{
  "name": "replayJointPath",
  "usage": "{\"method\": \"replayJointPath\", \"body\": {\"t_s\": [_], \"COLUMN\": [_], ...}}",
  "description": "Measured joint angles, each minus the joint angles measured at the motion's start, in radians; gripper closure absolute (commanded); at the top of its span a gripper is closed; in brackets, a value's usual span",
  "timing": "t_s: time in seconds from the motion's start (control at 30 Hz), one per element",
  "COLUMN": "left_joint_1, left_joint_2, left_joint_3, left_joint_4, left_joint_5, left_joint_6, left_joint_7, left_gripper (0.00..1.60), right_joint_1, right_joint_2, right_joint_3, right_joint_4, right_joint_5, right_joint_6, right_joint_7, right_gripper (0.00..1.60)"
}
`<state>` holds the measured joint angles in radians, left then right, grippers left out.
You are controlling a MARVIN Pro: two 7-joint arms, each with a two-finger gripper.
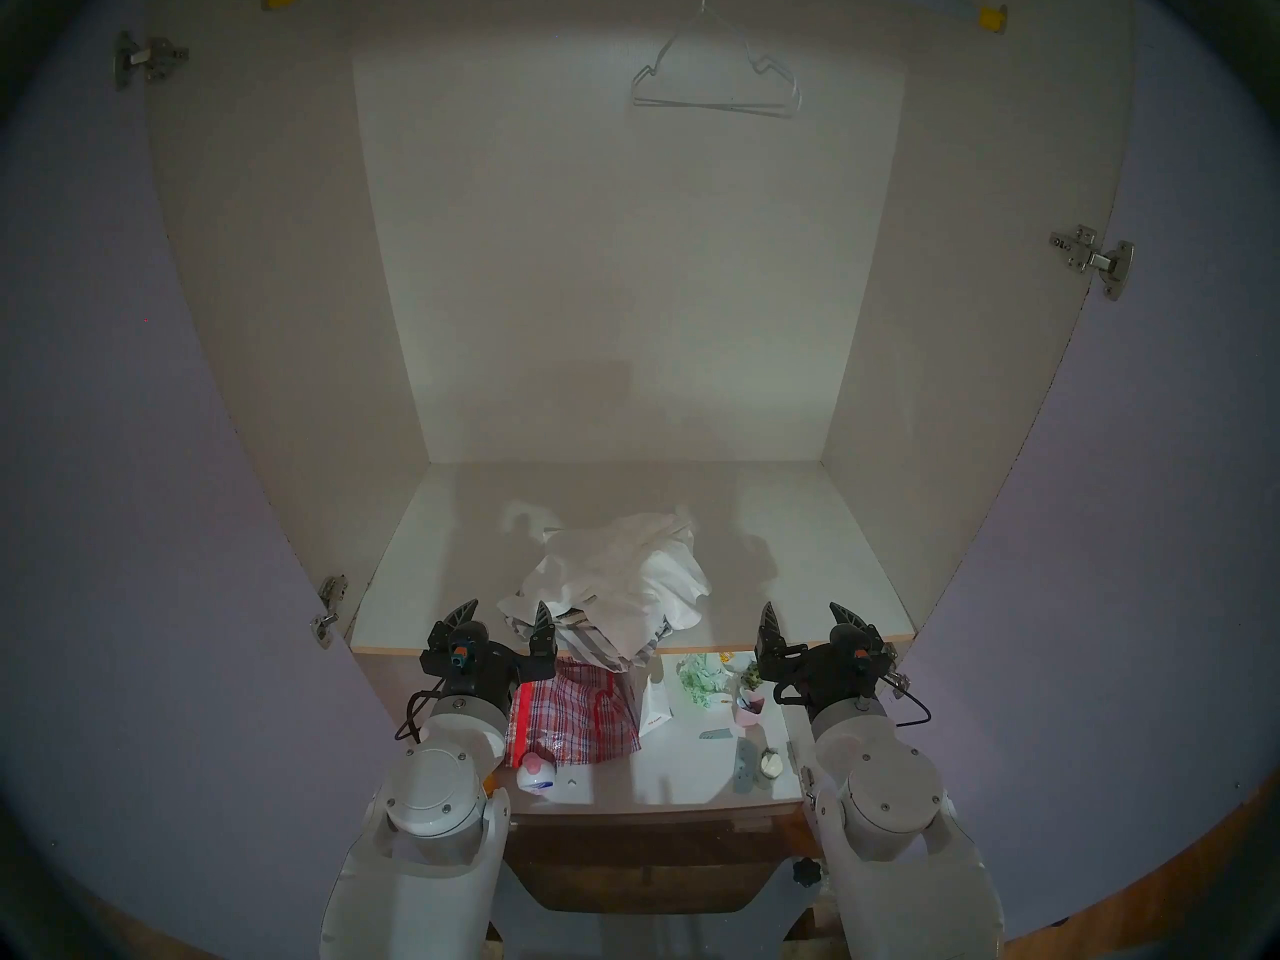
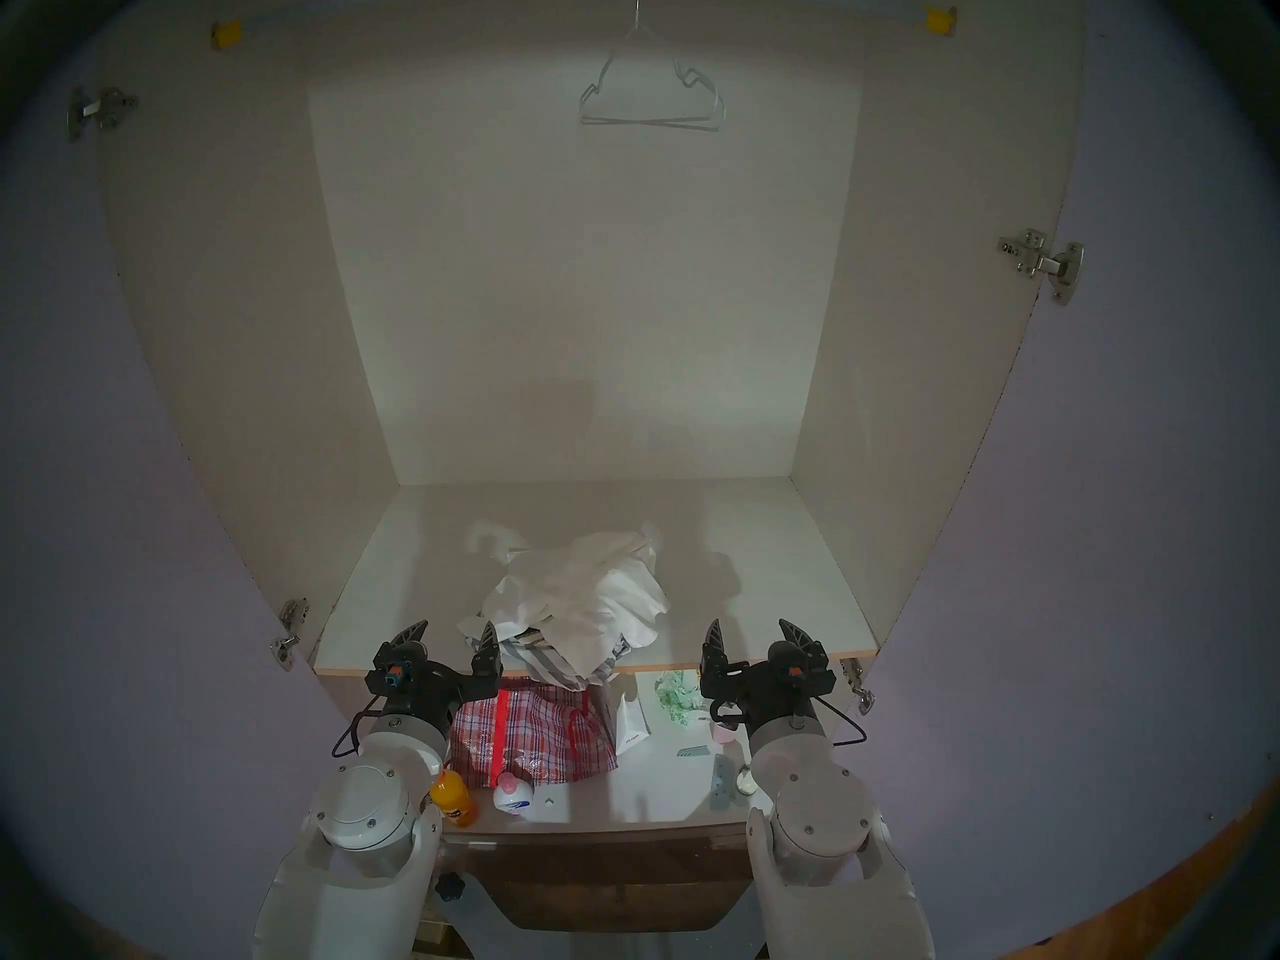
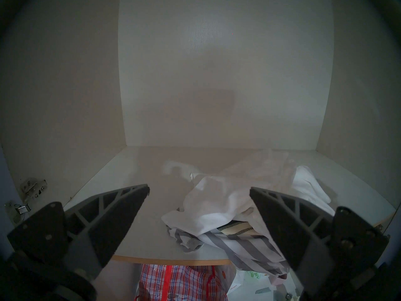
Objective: Sort tops into two piles: light colors and dark colors
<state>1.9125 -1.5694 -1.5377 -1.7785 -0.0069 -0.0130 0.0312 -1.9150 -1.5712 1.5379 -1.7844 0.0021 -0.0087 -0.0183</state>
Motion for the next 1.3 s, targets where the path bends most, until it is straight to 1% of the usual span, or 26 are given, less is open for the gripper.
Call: {"method": "replayJointPath", "body": {"t_s": [0.7,0.83,0.9,1.0,1.07,1.17,1.23,1.3], "left_joint_1": [0.0,0.0,0.0,0.001,0.001,0.001,0.001,0.001], "left_joint_2": [0.0,0.0,0.0,0.0,0.0,0.0,0.0,0.0], "left_joint_3": [0.0,0.001,0.001,0.001,0.001,0.001,0.001,0.001], "left_joint_4": [0.002,0.002,0.003,0.003,0.003,0.003,0.003,0.003], "left_joint_5": [0.0,0.0,0.0,0.0,0.0,0.0,0.0,0.0], "left_joint_6": [0.0,0.0,0.0,0.0,0.0,0.0,0.0,0.0], "left_joint_7": [0.001,0.001,0.002,0.002,0.002,0.002,0.002,0.002], "left_gripper": [0.0,0.0,0.0,0.0,0.0,0.0,0.0,0.0], "right_joint_1": [-0.001,0.006,0.023,0.044,0.061,0.109,0.139,0.178], "right_joint_2": [0.0,0.007,0.021,0.03,0.03,0.032,0.034,0.037], "right_joint_3": [0.0,-0.001,-0.004,-0.009,-0.01,-0.011,-0.015,-0.02], "right_joint_4": [0.002,0.009,0.017,0.029,0.035,0.05,0.059,0.079], "right_joint_5": [0.0,0.014,0.023,0.023,0.047,0.112,0.134,0.152], "right_joint_6": [0.0,0.006,0.009,0.004,0.031,0.122,0.175,0.208], "right_joint_7": [0.0,0.032,0.058,0.072,0.095,0.137,0.155,0.181], "right_gripper": [0.0,0.0,0.0,0.0,0.0,0.0,0.0,0.0]}}
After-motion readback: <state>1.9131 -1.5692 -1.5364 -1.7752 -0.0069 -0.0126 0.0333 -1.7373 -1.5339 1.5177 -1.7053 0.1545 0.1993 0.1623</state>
